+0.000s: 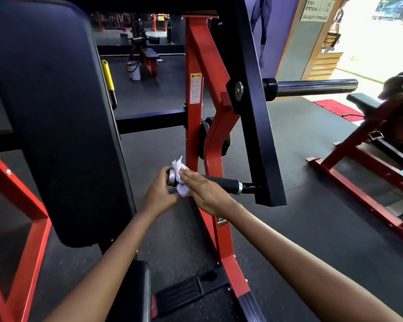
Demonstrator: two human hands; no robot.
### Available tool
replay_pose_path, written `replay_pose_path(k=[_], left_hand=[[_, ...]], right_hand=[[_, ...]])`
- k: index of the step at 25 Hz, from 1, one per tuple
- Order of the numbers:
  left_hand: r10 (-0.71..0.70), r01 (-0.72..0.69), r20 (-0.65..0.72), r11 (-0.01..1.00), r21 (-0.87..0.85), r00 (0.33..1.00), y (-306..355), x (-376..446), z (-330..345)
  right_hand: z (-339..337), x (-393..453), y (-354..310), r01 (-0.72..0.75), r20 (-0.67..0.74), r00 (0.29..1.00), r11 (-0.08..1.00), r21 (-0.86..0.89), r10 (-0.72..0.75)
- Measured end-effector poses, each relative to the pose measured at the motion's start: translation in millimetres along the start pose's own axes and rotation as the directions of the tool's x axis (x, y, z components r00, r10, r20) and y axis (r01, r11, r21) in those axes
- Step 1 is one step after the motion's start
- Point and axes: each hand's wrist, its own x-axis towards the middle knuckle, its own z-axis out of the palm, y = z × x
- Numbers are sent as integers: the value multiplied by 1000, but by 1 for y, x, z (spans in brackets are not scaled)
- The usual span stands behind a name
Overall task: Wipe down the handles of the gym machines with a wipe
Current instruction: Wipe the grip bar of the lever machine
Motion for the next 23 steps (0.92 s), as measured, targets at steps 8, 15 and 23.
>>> replay_pose_path(k=[8,15,23], left_hand=[[-28,28,-42,1000,2,999,4,7,-2],[36,-25,96,993,-113,995,-12,27,-8],[83,-80,19,988,-133,996,-13,21,-1]], right_hand=[[0,22,-4,-10,-173,985,998,54,20],[-28,14,17,-238,-331,928,955,-175,171],[-6,4,17,-264,-297,928,959,-102,224]])
